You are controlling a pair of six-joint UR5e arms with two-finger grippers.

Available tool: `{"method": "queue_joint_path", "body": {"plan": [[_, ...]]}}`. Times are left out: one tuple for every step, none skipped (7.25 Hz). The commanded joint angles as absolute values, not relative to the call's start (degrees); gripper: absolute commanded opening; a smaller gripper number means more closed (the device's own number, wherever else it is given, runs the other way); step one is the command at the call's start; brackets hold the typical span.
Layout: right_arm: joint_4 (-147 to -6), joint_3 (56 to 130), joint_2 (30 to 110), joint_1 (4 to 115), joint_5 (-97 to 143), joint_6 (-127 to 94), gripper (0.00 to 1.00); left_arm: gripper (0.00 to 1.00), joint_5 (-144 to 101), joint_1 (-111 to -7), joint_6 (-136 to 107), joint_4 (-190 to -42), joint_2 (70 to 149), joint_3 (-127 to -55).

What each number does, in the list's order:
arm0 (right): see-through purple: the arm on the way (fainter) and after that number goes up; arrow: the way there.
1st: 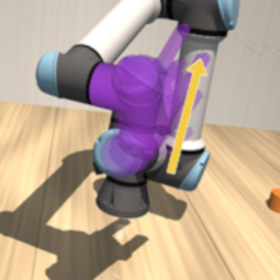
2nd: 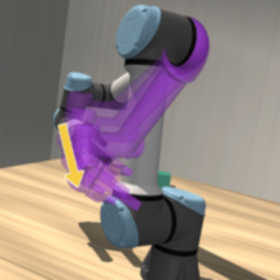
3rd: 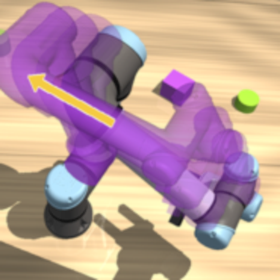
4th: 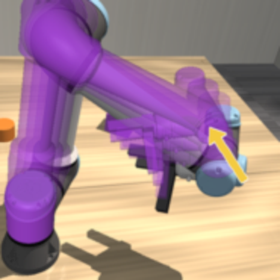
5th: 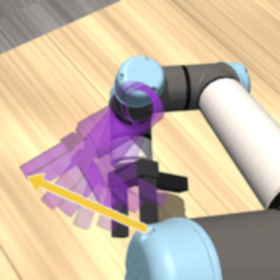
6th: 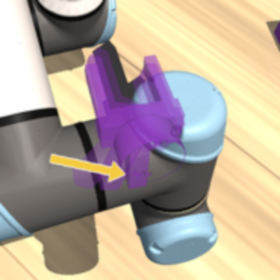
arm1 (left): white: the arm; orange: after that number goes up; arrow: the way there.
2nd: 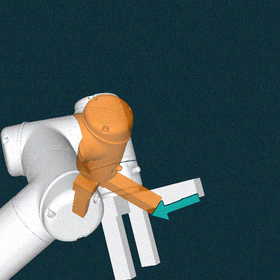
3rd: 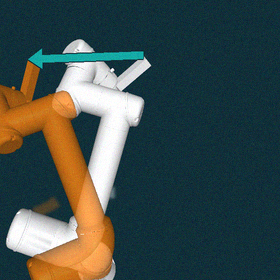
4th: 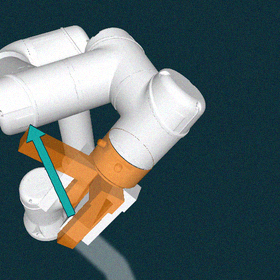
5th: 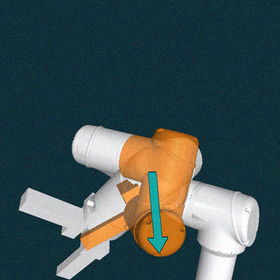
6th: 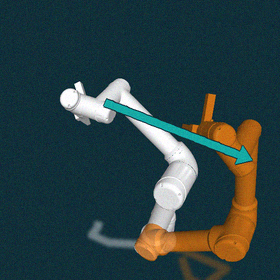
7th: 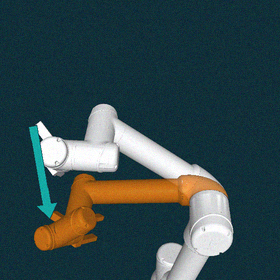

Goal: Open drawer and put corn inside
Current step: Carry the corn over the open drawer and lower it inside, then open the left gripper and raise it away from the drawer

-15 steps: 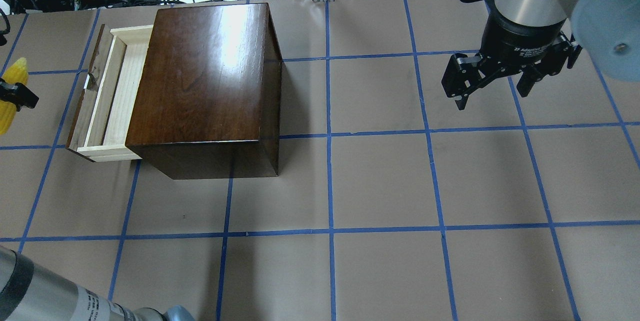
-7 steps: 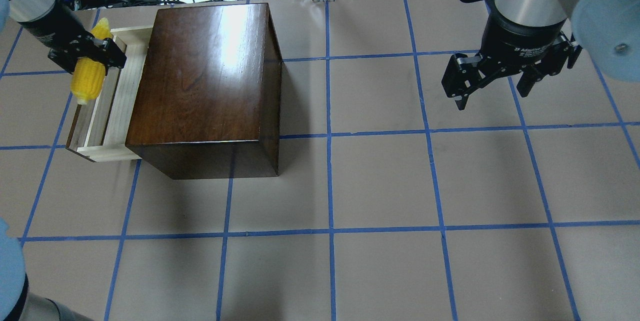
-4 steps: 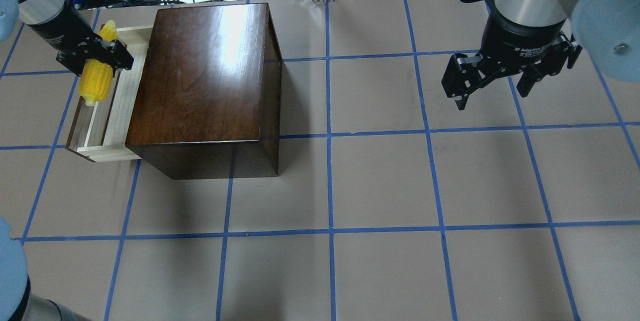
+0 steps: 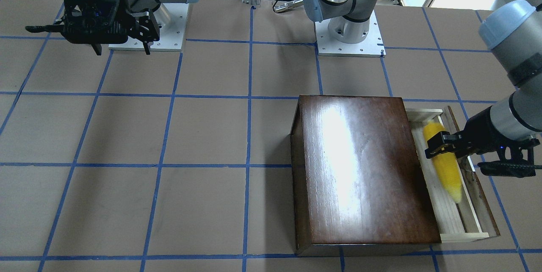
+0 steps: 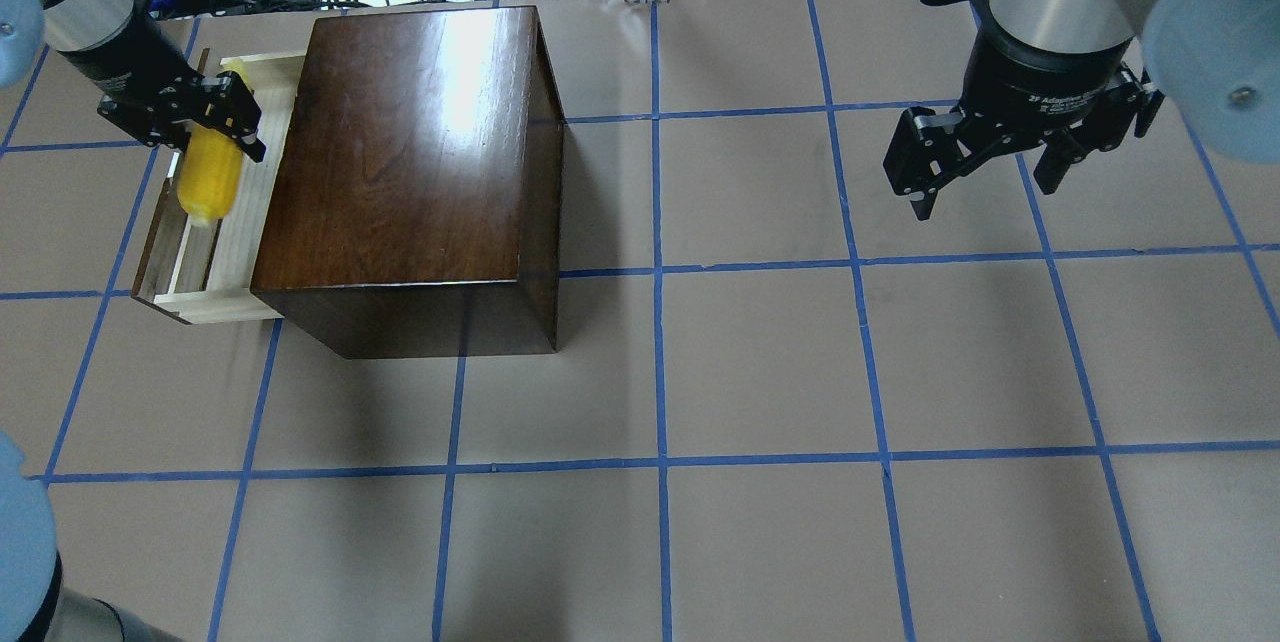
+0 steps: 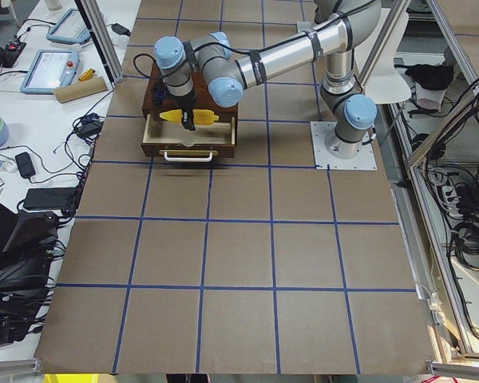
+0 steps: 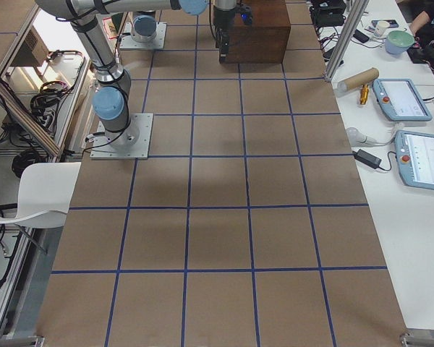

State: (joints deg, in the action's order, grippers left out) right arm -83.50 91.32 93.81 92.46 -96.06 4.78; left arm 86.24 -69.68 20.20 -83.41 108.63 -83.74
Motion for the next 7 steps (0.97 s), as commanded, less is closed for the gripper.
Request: {"method": "queue_joint_path", "body": {"plan": [[-83.5, 91.32, 93.87, 92.46, -95.98, 4.75, 1.0, 1.0, 86.31, -69.61, 20.13, -83.41, 108.63, -83.5], [-83.5, 91.32, 93.78, 92.46, -96.06, 4.83, 1.0, 1.0, 86.4, -69.61, 20.04, -83.41, 108.37, -83.41], [-83.5, 91.32, 93.87, 92.46, -96.06, 4.83, 1.0, 1.0, 86.48, -69.96, 19.78, -84.19, 107.41, -83.23], [-83.5, 91.32, 93.87, 92.46, -96.06, 4.83, 1.0, 1.0, 86.48, -70.31, 19.25, -86.2, 105.4, -83.23], [-83.5, 91.32, 93.87, 92.46, -95.98, 4.83, 1.0, 1.0, 86.4, -71.62, 14.9, -87.18, 103.38, -83.23], [-83.5, 91.32, 93.78, 92.46, -95.98, 4.75, 1.0, 1.0, 86.4, -73.81, 9.89, -87.97, 101.71, -83.15], [-83.5, 91.32, 93.78, 92.46, -95.98, 4.75, 1.0, 1.0, 86.31, -76.35, 6.97, -89.37, 99.34, -83.14]]}}
